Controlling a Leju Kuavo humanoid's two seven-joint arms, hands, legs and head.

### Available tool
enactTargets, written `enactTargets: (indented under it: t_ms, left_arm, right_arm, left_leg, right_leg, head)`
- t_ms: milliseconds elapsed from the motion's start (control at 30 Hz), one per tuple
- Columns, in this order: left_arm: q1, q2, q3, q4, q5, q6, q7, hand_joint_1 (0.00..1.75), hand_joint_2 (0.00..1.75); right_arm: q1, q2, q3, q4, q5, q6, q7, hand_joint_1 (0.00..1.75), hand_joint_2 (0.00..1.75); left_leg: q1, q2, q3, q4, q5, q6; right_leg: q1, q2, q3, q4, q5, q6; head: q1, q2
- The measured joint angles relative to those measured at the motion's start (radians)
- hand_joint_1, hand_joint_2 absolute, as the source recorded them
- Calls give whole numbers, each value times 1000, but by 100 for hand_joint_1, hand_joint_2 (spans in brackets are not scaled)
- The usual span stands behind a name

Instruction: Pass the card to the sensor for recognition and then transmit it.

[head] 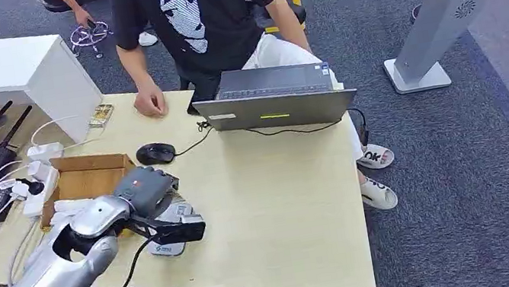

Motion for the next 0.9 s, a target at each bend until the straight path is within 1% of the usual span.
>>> enactTargets:
  t_ms: [167, 267, 567, 667, 700, 767, 833, 900]
  left_arm:
    - [0, 7, -3, 0, 1, 0, 0, 175, 175]
    - [-1, 10, -8, 0, 13, -13, 0, 175, 175]
    - [-2, 30, -52, 22, 19, -11, 1, 175, 175]
    - [3, 32, -64, 38, 31, -28, 1, 175, 175]
    - [10, 31, -69, 48, 28, -21, 3, 175, 175]
    - [27, 13, -86, 110, 9, 33, 11, 175, 175]
    - [37, -5, -91, 145, 0, 76, 13, 175, 175]
    - [46, -19, -97, 176, -3, 98, 19, 175, 175]
  right_arm:
    - [0, 1, 0, 0, -1, 0, 0, 0, 175]
    - [0, 1, 0, 0, -1, 0, 0, 0, 175]
    - [0, 1, 0, 0, -3, 0, 8, 0, 175]
    - [0, 1, 0, 0, 5, 2, 10, 0, 175]
    - [-1, 1, 0, 0, 7, 2, 11, 0, 175]
    - [-1, 3, 3, 0, 10, 2, 16, 0, 175]
    - [-2, 5, 4, 0, 11, 2, 21, 0, 175]
    - [-3, 6, 5, 0, 16, 0, 23, 0, 175]
  left_leg:
    - [0, 0, 0, 0, 0, 0]
    - [0, 0, 0, 0, 0, 0]
    - [0, 0, 0, 0, 0, 0]
    - [0, 0, 0, 0, 0, 0]
    - [0, 0, 0, 0, 0, 0]
    - [0, 0, 0, 0, 0, 0]
    - [-1, -2, 1, 0, 0, 0]
    - [-1, -2, 1, 0, 0, 0]
  right_leg:
    - [0, 0, 0, 0, 0, 0]
    - [0, 0, 0, 0, 0, 0]
    - [0, 0, 0, 0, 0, 0]
    - [0, 0, 0, 0, 0, 0]
    - [0, 0, 0, 0, 0, 0]
    - [0, 0, 1, 0, 0, 0]
    - [0, -2, 2, 0, 0, 0]
    - [0, -2, 2, 0, 0, 0]
  head:
    - [0, 0]
    - [0, 0]
    - [0, 0]
    - [0, 0]
    - [0, 0]
    - [-2, 0]
    - [0, 0]
    - [1, 0]
